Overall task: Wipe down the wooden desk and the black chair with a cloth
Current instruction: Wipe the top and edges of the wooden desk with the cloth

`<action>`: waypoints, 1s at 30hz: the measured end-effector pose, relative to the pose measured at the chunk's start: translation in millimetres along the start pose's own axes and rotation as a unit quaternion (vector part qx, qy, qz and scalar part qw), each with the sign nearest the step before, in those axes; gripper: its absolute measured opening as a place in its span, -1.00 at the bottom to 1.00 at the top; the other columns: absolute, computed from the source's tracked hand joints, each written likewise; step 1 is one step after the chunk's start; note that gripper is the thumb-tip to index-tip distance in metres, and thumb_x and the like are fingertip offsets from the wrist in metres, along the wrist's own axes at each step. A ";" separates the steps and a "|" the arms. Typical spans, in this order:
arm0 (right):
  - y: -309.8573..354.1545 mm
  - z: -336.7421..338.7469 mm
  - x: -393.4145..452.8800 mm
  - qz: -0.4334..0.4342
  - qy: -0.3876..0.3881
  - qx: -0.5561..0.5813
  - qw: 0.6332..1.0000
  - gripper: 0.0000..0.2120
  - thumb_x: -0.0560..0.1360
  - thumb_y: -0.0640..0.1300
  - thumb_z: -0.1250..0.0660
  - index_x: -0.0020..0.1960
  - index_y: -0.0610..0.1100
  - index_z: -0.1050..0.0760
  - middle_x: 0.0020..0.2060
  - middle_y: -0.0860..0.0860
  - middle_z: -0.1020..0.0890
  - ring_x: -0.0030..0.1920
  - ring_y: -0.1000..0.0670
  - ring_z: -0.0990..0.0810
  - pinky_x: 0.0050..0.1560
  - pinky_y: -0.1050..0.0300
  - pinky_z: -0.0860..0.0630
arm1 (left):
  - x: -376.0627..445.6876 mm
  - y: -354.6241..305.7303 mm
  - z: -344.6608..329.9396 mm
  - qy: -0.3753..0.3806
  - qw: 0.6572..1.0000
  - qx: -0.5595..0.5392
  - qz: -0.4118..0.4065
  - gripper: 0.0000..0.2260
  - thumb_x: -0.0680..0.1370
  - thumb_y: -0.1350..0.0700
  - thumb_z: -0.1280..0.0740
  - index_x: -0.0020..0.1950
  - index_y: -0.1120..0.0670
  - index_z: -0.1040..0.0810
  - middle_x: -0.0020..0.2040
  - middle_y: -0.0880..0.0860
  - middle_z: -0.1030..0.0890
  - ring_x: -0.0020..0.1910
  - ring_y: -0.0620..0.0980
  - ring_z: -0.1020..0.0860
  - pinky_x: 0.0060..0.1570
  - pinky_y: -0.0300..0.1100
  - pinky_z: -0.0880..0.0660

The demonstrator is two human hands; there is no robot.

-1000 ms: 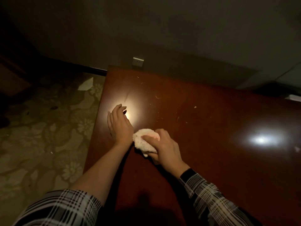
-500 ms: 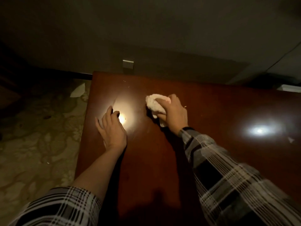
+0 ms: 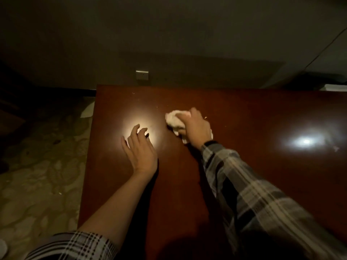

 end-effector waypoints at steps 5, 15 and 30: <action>-6.0 20.0 -14.8 0.008 0.009 -0.013 1.000 -0.56 0.51 -0.06 -0.33 0.37 0.06 -0.34 0.19 -0.09 -0.36 0.17 -0.12 -0.38 0.02 0.01 -0.43 | 5.2 -27.2 -10.4 0.007 0.999 -0.044 -0.007 -0.80 0.53 0.23 -0.25 0.14 0.12 -0.49 0.22 0.06 -0.47 0.20 0.07 -0.42 0.37 -0.04 -0.11; -29.9 -5.8 -39.1 0.051 0.004 0.001 0.999 -0.48 0.26 -0.03 -0.55 0.19 0.01 -0.51 -0.03 -0.11 -0.49 -0.06 -0.12 -0.52 -0.36 0.11 -0.42 | 12.3 -47.2 -44.6 0.074 0.996 0.012 -0.050 -0.94 0.50 0.18 -0.18 -0.10 0.09 -0.43 -0.14 0.08 -0.47 -0.15 0.12 -0.42 -0.17 0.01 -0.35; -52.7 29.1 1.1 -0.060 -0.083 0.081 0.991 -0.62 0.47 0.00 -0.35 0.27 0.05 -0.41 0.13 0.03 -0.41 0.09 0.03 -0.42 -0.14 0.31 -0.29 | 12.9 -49.4 -44.4 0.105 0.992 0.034 -0.053 -0.98 0.53 0.17 -0.25 -0.08 0.11 -0.44 -0.11 0.09 -0.46 -0.14 0.09 -0.40 -0.15 -0.04 -0.29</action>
Point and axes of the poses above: each hand's wrist, its own x-axis towards the middle knuckle, its own z-axis out of the back of the hand, y = z × x, the point moved 6 cm from there along x, towards the middle knuckle
